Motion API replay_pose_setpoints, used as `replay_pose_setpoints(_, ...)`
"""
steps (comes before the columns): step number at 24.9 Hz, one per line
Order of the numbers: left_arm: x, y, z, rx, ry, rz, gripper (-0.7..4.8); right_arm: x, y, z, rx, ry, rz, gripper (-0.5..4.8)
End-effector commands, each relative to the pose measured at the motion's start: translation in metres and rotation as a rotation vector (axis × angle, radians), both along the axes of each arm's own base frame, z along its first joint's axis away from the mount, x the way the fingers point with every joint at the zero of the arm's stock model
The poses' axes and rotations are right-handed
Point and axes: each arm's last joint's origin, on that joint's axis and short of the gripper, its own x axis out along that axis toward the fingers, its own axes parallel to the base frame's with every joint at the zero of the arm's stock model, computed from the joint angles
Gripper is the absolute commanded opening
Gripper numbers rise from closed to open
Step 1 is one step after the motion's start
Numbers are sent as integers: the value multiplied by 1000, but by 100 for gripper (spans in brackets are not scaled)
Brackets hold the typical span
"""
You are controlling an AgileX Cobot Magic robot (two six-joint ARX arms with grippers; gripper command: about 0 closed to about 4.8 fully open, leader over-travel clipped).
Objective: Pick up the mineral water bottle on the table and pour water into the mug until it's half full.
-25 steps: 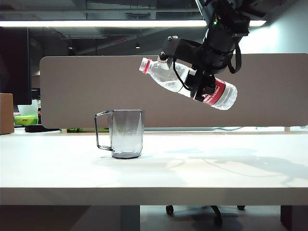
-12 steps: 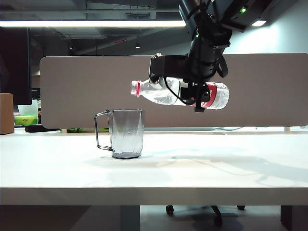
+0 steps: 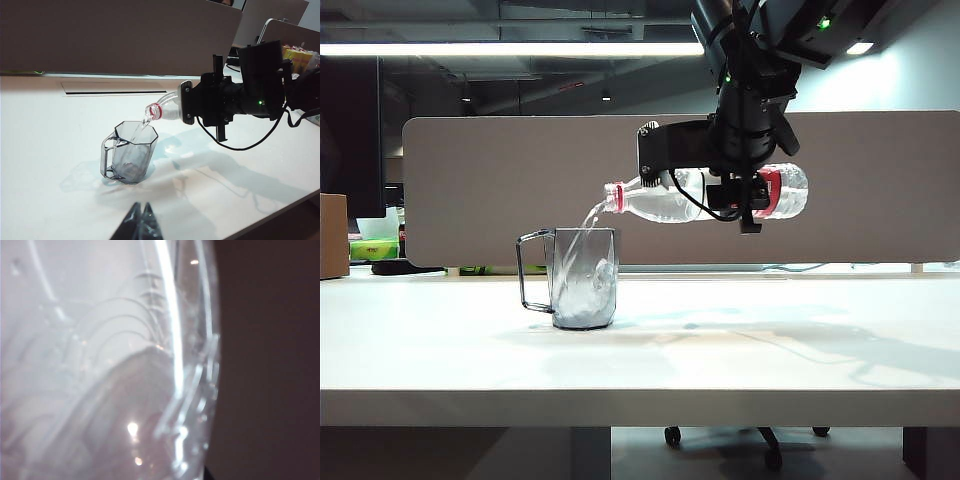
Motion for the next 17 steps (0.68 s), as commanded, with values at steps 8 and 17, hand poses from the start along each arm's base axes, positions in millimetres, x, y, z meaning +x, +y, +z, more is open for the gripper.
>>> replay_pose_setpoints(8,0,0,2,4,-14,-1,-5,1,0,13,-13,-75,-40,202)
replay_pose_setpoints(17,0,0,2,4,-14,-1,-5,1,0,13,-50,-78,-46,202)
